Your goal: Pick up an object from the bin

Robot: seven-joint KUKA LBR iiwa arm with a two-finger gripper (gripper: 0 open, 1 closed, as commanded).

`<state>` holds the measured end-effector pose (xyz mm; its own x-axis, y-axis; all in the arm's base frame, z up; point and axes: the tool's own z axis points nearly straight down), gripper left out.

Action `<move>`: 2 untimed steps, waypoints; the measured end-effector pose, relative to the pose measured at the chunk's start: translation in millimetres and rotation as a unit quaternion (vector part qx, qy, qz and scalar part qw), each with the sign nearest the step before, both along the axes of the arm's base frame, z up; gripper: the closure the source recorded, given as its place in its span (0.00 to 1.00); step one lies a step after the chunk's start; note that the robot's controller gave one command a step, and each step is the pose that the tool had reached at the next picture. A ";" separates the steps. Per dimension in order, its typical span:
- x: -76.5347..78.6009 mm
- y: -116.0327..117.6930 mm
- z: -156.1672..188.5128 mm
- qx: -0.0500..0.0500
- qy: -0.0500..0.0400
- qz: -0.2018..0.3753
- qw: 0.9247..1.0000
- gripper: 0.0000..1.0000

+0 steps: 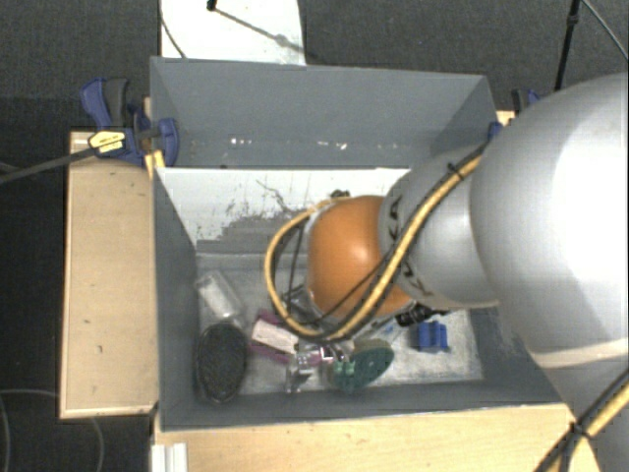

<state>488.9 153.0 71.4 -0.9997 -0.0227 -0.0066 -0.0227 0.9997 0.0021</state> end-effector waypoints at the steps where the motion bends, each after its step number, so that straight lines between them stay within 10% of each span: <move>1: 2.6 -1.5 2.0 0.001 -0.003 -0.004 1.000 1.00; 2: -2.8 8.5 120.6 -0.001 -0.001 0.116 0.993 1.00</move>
Offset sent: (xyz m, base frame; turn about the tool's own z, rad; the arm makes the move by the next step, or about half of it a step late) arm 0.0000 0.0000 0.0000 0.0000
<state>486.0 161.5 192.0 -0.9675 -0.2528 -0.0075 -0.2528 0.9675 0.0007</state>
